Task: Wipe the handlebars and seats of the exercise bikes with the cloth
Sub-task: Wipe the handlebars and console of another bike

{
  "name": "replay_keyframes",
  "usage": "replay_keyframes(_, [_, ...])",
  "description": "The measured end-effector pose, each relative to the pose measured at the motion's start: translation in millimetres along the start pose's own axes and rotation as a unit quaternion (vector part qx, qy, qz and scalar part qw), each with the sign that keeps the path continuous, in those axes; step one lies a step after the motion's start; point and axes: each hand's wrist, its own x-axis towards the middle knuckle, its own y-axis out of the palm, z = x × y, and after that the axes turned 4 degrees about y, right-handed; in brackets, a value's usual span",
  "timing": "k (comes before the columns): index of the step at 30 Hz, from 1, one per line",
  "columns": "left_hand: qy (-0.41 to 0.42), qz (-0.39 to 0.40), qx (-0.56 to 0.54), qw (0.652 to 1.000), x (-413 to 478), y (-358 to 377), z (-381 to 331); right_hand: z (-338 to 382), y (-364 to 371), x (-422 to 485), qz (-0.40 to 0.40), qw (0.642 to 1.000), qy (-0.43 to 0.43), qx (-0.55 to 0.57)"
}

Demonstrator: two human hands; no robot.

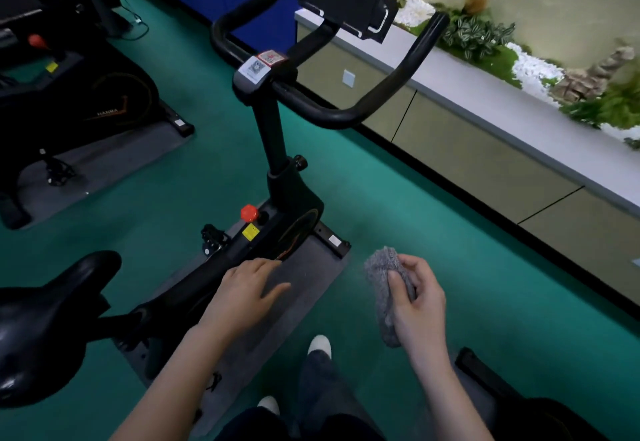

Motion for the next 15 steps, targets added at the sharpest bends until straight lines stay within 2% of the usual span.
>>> replay_keyframes(7, [-0.004,-0.055,-0.002,0.998,68.3,-23.4,-21.3,10.0,-8.3,72.5,0.015,1.000,-0.014,0.009])
replay_keyframes(15, [-0.038,-0.091,-0.013,0.995,99.8,-40.4,-29.3,26.8,1.7,121.6,0.077,0.996,-0.043,0.026])
